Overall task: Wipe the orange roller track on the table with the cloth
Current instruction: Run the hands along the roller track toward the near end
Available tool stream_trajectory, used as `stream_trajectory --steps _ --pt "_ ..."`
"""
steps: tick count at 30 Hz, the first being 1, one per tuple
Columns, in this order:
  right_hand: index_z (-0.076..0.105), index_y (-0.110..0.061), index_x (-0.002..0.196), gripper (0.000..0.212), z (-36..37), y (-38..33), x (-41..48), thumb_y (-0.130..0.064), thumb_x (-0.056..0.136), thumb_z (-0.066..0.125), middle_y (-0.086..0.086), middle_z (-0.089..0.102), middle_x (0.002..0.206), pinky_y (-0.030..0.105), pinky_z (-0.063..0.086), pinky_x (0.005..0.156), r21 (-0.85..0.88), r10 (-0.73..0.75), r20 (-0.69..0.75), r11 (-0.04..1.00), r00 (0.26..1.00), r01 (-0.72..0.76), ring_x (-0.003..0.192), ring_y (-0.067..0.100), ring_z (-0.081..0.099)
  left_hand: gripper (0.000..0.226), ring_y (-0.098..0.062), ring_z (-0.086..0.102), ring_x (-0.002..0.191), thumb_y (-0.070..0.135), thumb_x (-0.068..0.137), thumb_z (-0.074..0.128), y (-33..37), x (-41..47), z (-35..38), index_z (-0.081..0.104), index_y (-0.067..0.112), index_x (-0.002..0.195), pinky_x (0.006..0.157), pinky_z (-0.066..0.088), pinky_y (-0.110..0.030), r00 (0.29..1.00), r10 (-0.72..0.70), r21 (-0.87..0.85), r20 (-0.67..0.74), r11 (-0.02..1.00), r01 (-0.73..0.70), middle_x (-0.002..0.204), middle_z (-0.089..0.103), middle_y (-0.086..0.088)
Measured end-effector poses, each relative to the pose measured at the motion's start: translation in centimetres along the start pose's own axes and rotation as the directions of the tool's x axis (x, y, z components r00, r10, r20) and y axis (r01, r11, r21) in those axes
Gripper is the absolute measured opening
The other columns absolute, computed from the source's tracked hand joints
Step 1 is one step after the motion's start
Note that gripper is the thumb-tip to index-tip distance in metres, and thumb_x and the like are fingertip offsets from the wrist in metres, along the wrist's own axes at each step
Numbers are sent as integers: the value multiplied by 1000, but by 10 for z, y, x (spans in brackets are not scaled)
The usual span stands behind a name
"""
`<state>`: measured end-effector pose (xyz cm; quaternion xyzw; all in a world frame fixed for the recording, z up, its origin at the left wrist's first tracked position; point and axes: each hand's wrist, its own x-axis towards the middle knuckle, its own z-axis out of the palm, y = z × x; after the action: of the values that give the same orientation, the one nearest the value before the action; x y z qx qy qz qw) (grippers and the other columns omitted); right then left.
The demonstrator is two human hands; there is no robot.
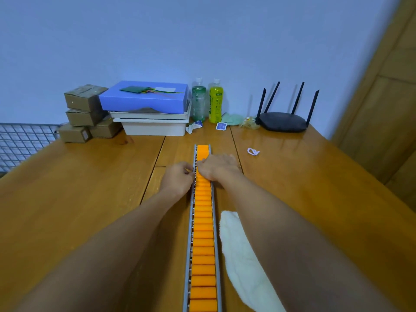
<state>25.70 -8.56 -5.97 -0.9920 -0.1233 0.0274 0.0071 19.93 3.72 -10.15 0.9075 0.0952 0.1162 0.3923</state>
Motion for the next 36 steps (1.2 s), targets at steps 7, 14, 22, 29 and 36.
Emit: stream_trajectory --steps 7,14,22,29,36 --pt "65 -17 125 62 -9 -9 -32 -55 101 21 10 61 133 42 30 99 -103 -11 38 995 999 14 124 29 50 26 -12 66 81 16 98 63 5 -28 -11 66 16 124 67 54 -28 998 -15 46 64 999 12 92 70 0" --pt "66 -16 121 62 -14 -11 -65 -55 102 21 10 62 130 42 26 103 -133 -22 25 991 999 25 124 28 50 25 -18 66 94 17 95 67 6 -53 -23 68 16 120 84 58 -36 993 -10 66 117 998 3 103 70 -5" --pt "68 -19 118 61 -7 -6 -93 -54 100 21 7 62 128 44 25 102 -94 -21 42 995 999 25 123 27 46 25 -14 64 87 22 95 68 6 -84 -28 66 18 120 71 53 -28 993 -7 97 116 995 -4 100 68 -2" --pt "68 -19 117 60 -11 -13 -127 -54 102 22 8 61 128 43 24 105 -203 -44 26 978 999 49 126 26 44 26 -12 65 81 20 96 67 8 -108 -30 65 18 122 61 47 -22 993 -4 106 116 994 -8 95 68 0" --pt "66 -19 120 59 -11 -17 -156 -54 103 21 7 61 130 42 24 106 -278 -50 -1 959 999 48 129 27 41 27 -16 67 83 20 95 68 5 -132 -34 65 17 122 65 50 -26 991 9 108 134 994 -24 92 68 -1"
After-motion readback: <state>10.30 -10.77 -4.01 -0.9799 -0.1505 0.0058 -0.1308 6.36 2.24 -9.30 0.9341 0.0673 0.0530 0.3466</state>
